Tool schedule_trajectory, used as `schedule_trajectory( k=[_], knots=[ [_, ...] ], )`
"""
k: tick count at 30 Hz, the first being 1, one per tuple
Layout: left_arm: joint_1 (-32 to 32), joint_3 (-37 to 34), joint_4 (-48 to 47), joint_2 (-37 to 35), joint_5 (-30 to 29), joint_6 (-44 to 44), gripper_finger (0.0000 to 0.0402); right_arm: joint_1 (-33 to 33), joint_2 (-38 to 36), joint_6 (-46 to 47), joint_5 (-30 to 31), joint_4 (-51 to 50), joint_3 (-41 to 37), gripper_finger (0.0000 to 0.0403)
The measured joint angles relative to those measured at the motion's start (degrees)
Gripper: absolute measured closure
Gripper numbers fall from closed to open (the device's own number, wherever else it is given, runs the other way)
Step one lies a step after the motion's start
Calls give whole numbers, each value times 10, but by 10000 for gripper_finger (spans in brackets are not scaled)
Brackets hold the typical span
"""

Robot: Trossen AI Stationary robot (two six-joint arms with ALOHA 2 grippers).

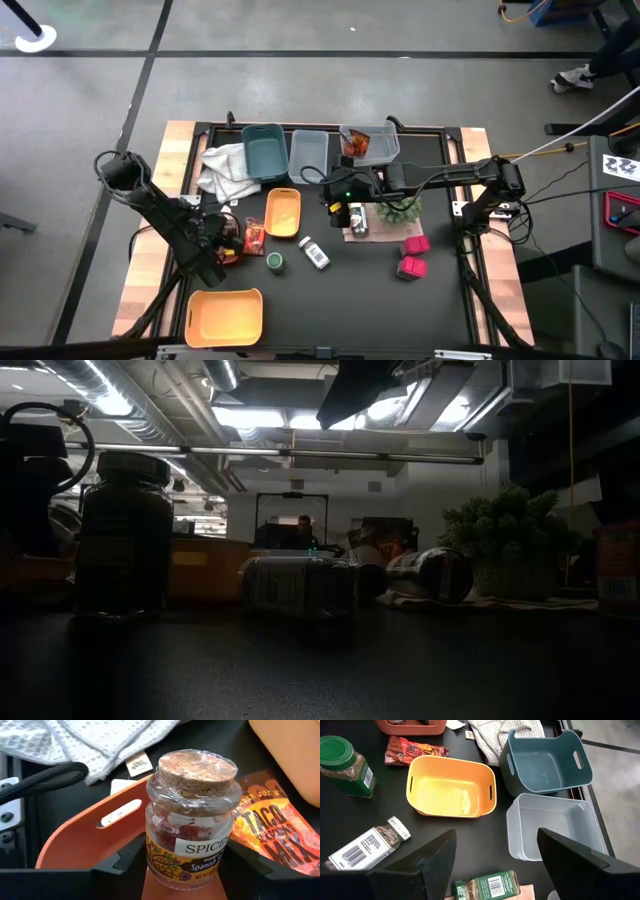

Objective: Sort spices by type
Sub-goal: Put the brown seasoning bottle into the orange bin

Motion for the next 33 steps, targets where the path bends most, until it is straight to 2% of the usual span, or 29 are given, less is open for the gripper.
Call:
schedule_trajectory(
  k=[11, 23, 33],
  knots=[
    [0, 0, 13, 0, 0, 26, 176, 0, 0, 0, 0, 0, 0, 127],
    [0, 0, 13, -3, 0, -2, 178, 0, 0, 0, 0, 0, 0, 127],
    [-1, 0, 11, -64, 1, 11, 178, 0, 0, 0, 0, 0, 0, 127]
  ],
)
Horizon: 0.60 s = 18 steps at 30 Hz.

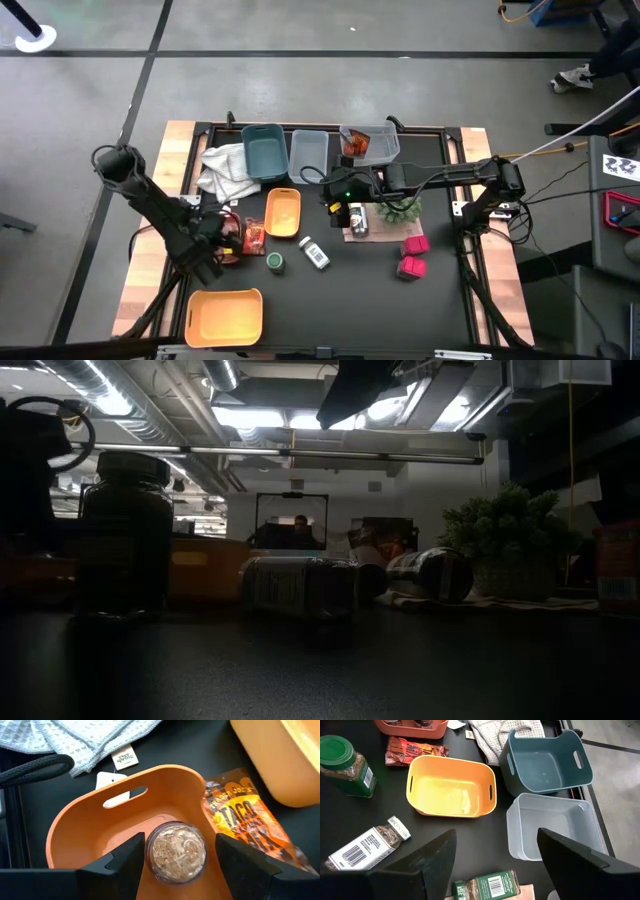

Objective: Sort spices by type
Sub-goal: Put the brown seasoning bottle into the orange bin, then put the left green seasoning bottle into the blue bin

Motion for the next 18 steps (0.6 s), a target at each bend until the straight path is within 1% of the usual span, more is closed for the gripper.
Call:
schedule_trajectory(
  k=[18],
  knots=[
    [0, 0, 0, -160, 0, 97, 178, 0, 0, 0, 0, -14, 0, 127]
  ],
)
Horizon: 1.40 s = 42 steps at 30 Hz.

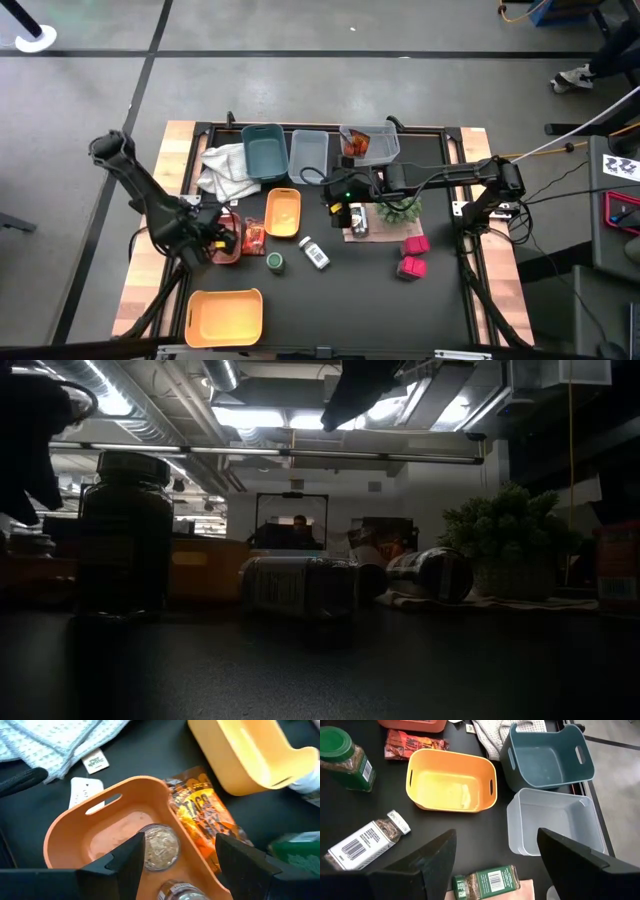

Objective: Sort spices by type
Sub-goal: Put the left green seasoning bottle into the blue bin

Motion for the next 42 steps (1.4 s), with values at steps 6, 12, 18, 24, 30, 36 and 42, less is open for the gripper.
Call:
schedule_trajectory(
  k=[6, 12, 18, 24, 30, 36, 42],
  knots=[
    [0, 0, 22, -30, -1, 85, 178, 0, 0, 0, 0, 0, 0, 127],
    [0, 0, 138, -32, -34, 290, 178, 0, 0, 0, -18, -7, 0, 127],
    [0, 0, 254, -32, -47, 488, 178, 0, 0, 0, -36, -11, 0, 127],
    [1, 0, 261, -32, -48, 507, 178, 0, 0, 0, -37, -11, 0, 127],
    [13, 0, 260, -31, -47, 515, 178, 0, 0, 18, -38, -11, 0, 127],
    [43, 0, 260, -31, -47, 537, 178, 0, 0, 21, -50, -11, 0, 127],
    [71, 0, 258, -31, -45, 570, 178, 0, 0, 20, -50, -11, 0, 127]
  ],
)
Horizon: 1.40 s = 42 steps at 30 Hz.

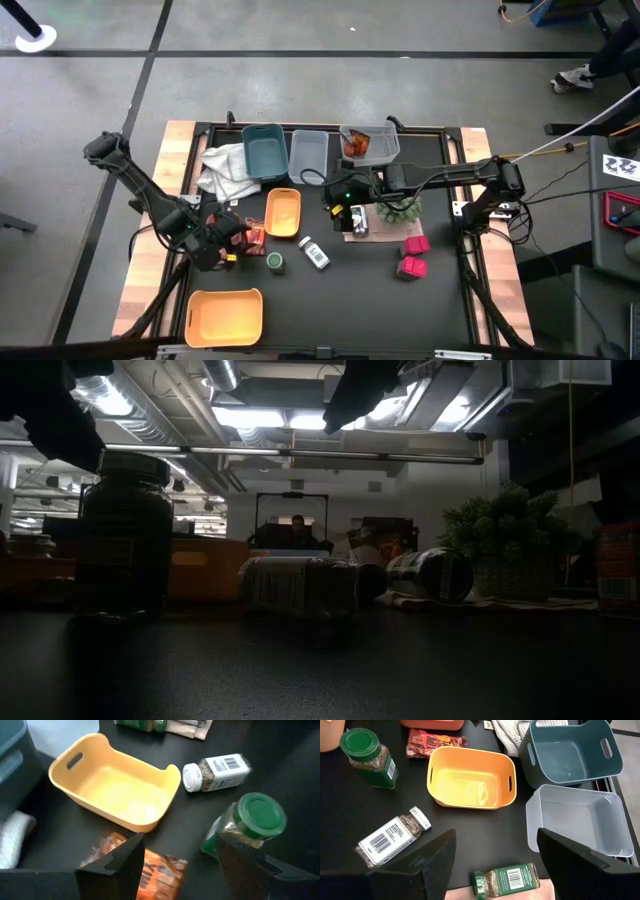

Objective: Sort spices by type
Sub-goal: Put the left green seasoning bottle into the blue bin

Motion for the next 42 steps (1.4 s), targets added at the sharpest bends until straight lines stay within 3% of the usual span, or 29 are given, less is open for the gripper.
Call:
schedule_trajectory(
  k=[13, 25, 35, 42],
  knots=[
    [37, 0, 7, 0, 27, 48, 178, 0, 0, 0, 0, 0, 0, 127],
    [44, 0, 117, 27, 132, 249, 178, 0, 0, -1, 0, 0, 0, 127],
    [45, 0, 124, 86, 137, 251, 178, 0, 0, -1, 0, -2, 0, 127],
    [45, 0, 170, 116, 153, 267, 178, 3, 0, 11, -77, -3, 0, 127]
  ],
)
